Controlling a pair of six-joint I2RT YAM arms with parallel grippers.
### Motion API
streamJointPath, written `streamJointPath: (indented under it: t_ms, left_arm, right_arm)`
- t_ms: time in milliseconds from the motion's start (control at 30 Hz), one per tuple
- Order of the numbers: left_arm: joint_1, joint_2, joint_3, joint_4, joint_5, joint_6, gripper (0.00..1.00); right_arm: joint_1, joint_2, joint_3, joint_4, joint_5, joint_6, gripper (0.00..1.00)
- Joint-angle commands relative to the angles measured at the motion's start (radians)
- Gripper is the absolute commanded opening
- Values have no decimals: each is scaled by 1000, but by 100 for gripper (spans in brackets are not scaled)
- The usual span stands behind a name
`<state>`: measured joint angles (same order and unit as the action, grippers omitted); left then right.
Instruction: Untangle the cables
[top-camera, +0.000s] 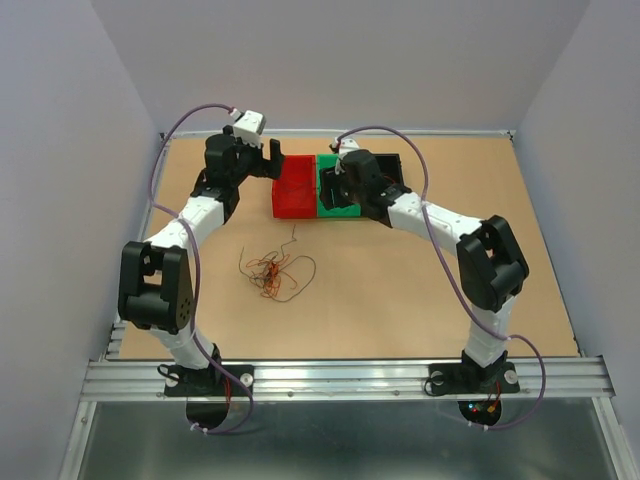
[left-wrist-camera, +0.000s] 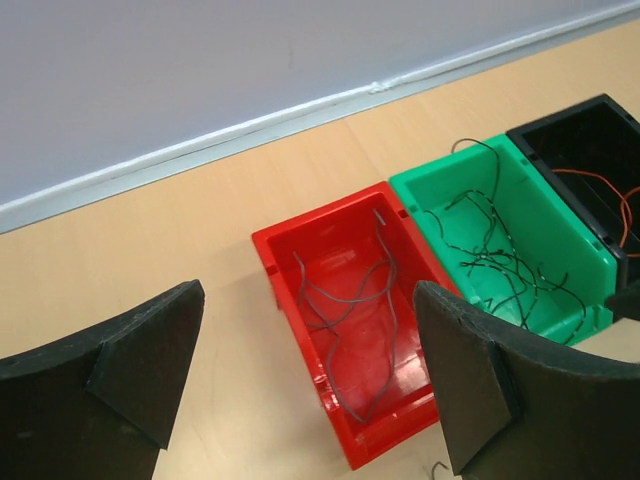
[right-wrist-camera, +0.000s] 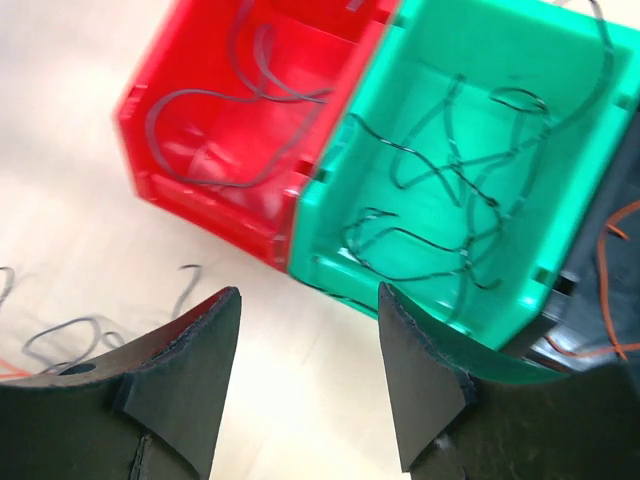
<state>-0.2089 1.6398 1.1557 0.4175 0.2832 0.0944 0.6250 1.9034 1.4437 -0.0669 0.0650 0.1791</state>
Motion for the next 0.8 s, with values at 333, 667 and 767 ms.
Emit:
streamJointPath:
  t_ms: [333, 667, 767]
  left_arm:
    - [23, -117, -16, 84, 25, -33, 98]
    - [23, -118, -25, 98, 28, -33, 98]
    - [23, -120, -30, 102, 28, -33, 98]
  right_arm:
    - [28, 100, 125, 95, 13, 6, 49]
    - [25, 154, 181, 113, 70, 10, 14]
    - [21, 155, 184, 128, 76, 2, 1]
